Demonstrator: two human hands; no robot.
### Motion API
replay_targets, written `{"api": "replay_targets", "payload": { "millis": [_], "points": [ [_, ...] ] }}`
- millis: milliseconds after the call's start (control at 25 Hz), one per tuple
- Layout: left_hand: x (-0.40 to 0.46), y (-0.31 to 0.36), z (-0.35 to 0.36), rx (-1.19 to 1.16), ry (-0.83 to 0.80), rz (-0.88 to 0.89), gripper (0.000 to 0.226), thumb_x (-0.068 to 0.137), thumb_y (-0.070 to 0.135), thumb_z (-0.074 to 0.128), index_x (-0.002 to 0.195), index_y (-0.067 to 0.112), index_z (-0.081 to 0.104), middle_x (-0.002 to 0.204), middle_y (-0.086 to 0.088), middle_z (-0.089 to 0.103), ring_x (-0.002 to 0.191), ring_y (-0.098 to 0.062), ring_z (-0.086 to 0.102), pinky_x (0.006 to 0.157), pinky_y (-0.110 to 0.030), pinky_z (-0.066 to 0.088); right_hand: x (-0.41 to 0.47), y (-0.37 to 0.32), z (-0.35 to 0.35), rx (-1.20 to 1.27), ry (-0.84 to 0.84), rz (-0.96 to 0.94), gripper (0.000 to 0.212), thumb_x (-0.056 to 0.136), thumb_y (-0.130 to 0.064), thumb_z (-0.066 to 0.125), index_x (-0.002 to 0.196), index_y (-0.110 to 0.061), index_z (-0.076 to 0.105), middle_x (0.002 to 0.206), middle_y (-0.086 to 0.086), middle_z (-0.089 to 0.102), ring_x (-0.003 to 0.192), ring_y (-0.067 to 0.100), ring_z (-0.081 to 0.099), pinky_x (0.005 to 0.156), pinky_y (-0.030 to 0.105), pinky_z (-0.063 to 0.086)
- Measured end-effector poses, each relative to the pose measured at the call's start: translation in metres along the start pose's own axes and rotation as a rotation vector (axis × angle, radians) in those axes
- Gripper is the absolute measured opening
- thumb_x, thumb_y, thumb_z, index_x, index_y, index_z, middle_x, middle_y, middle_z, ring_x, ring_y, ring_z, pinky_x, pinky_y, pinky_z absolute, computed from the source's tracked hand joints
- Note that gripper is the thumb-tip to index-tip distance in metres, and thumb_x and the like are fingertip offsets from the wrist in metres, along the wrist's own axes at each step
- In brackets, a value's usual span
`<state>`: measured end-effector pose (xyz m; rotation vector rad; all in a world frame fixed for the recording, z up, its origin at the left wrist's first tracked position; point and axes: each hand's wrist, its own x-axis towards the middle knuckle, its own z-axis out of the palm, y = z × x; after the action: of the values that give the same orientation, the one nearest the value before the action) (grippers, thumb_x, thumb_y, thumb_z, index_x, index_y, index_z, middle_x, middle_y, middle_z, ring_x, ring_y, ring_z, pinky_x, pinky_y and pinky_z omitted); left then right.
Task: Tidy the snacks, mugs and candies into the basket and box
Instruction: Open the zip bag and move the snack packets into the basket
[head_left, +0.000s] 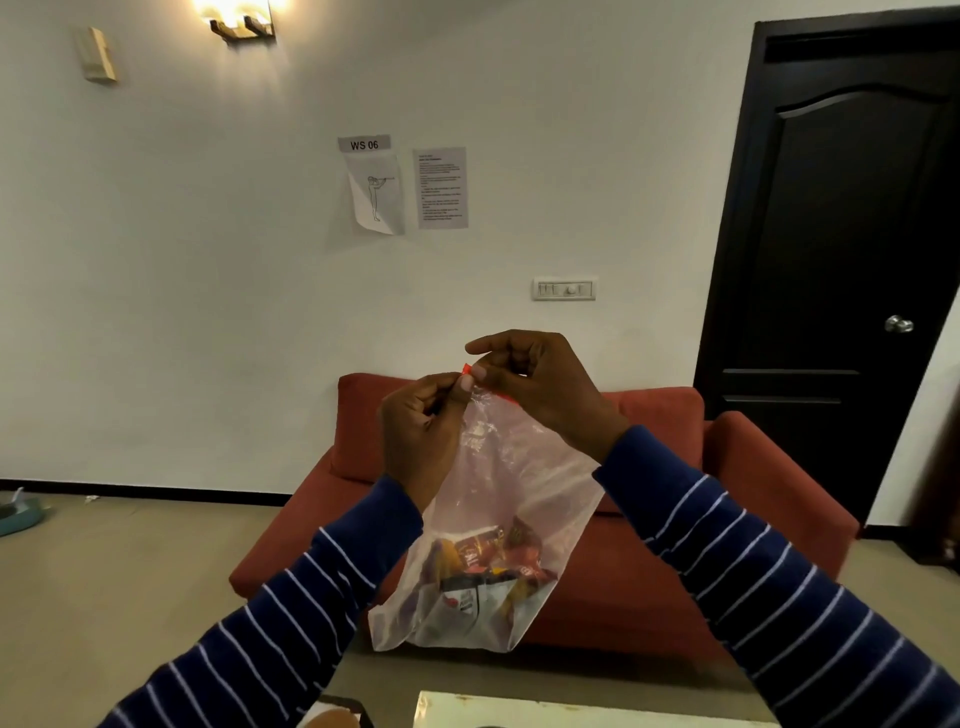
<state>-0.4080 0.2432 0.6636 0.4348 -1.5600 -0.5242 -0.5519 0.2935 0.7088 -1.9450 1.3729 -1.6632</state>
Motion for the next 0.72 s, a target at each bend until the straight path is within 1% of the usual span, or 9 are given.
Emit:
{"api": "replay_targets", "payload": {
  "millis": [40,120,240,320,360,440,560,640,720],
  "points": [
    [0.0,0.002,0.001,0.013,0.007,0.01,0.006,0.091,0.013,0.068,0.092,0.016,0.073,0.075,0.03,0.064,0.074,0.013,0.065,0.062,0.0,0.046,-0.001,0.0,-0.002,-0.006,0.002,-0.011,0.025,0.085,-0.012,0.075,0.11,-0.009,0.072,0.087,0.003,0.077,0.081,0.01,0.074,0.079,0.02,0.057],
    [0.001,0.004,0.004,0.031,0.018,0.02,0.008,0.091,0.012,0.067,0.094,0.012,0.075,0.079,0.022,0.066,0.076,0.015,0.064,0.063,0.001,0.045,-0.003,0.001,-0.007,-0.034,0.002,-0.03,0.026,0.084,-0.012,0.076,0.109,-0.01,0.072,0.084,0.001,0.077,0.08,0.008,0.073,0.077,0.017,0.056],
    [0.011,0.002,0.001,-0.025,0.024,-0.047,0.014,0.093,0.013,0.065,0.092,0.004,0.077,0.081,0.006,0.073,0.074,0.002,0.068,0.066,-0.008,0.052,-0.005,0.007,-0.018,-0.076,0.001,-0.014,0.027,0.083,-0.012,0.077,0.11,-0.01,0.071,0.082,0.003,0.076,0.079,0.012,0.073,0.078,0.019,0.057],
    [0.02,0.001,-0.003,-0.048,0.035,-0.085,0.016,0.094,0.017,0.065,0.093,0.006,0.077,0.081,0.01,0.073,0.075,-0.002,0.07,0.069,-0.013,0.055,-0.006,0.015,-0.029,-0.115,0.006,0.002,0.027,0.083,-0.013,0.077,0.109,-0.012,0.071,0.08,0.002,0.076,0.08,0.014,0.073,0.081,0.02,0.057],
    [0.024,0.001,-0.005,-0.052,0.043,-0.089,0.015,0.093,0.017,0.065,0.092,0.008,0.077,0.081,0.013,0.073,0.076,-0.002,0.071,0.069,-0.012,0.055,-0.007,0.018,-0.034,-0.134,0.006,0.01,0.026,0.083,-0.015,0.077,0.108,-0.014,0.072,0.079,0.0,0.076,0.08,0.014,0.073,0.082,0.018,0.056],
    [0.031,0.0,-0.009,-0.077,0.051,-0.114,0.013,0.093,0.019,0.065,0.091,0.013,0.077,0.079,0.014,0.074,0.075,-0.004,0.071,0.065,-0.012,0.054,-0.009,0.025,-0.045,-0.18,0.003,0.013,0.022,0.084,-0.016,0.077,0.105,-0.019,0.072,0.078,-0.003,0.076,0.079,0.011,0.073,0.08,0.014,0.054],
    [0.04,-0.005,-0.019,-0.111,0.055,-0.194,0.011,0.093,0.024,0.066,0.088,0.024,0.076,0.081,0.009,0.076,0.064,-0.011,0.07,0.054,-0.019,0.055,-0.012,0.033,-0.059,-0.235,-0.005,0.029,0.021,0.085,-0.014,0.075,0.101,-0.028,0.072,0.078,-0.007,0.076,0.08,0.006,0.072,0.078,0.009,0.051],
    [0.045,-0.008,-0.025,-0.142,0.079,-0.223,0.01,0.092,0.022,0.067,0.088,0.022,0.077,0.081,0.008,0.077,0.058,-0.01,0.067,0.05,-0.019,0.053,-0.014,0.038,-0.069,-0.247,-0.017,0.044,0.023,0.085,-0.013,0.074,0.1,-0.03,0.071,0.081,-0.01,0.076,0.081,0.004,0.072,0.078,0.01,0.051],
    [0.048,-0.01,-0.026,-0.168,0.092,-0.249,0.01,0.092,0.019,0.068,0.09,0.016,0.077,0.08,0.005,0.077,0.053,-0.012,0.064,0.046,-0.021,0.052,-0.017,0.042,-0.077,-0.261,-0.021,0.056,0.021,0.085,-0.014,0.075,0.099,-0.029,0.072,0.082,-0.009,0.077,0.083,0.005,0.073,0.081,0.014,0.053]
  ]
}}
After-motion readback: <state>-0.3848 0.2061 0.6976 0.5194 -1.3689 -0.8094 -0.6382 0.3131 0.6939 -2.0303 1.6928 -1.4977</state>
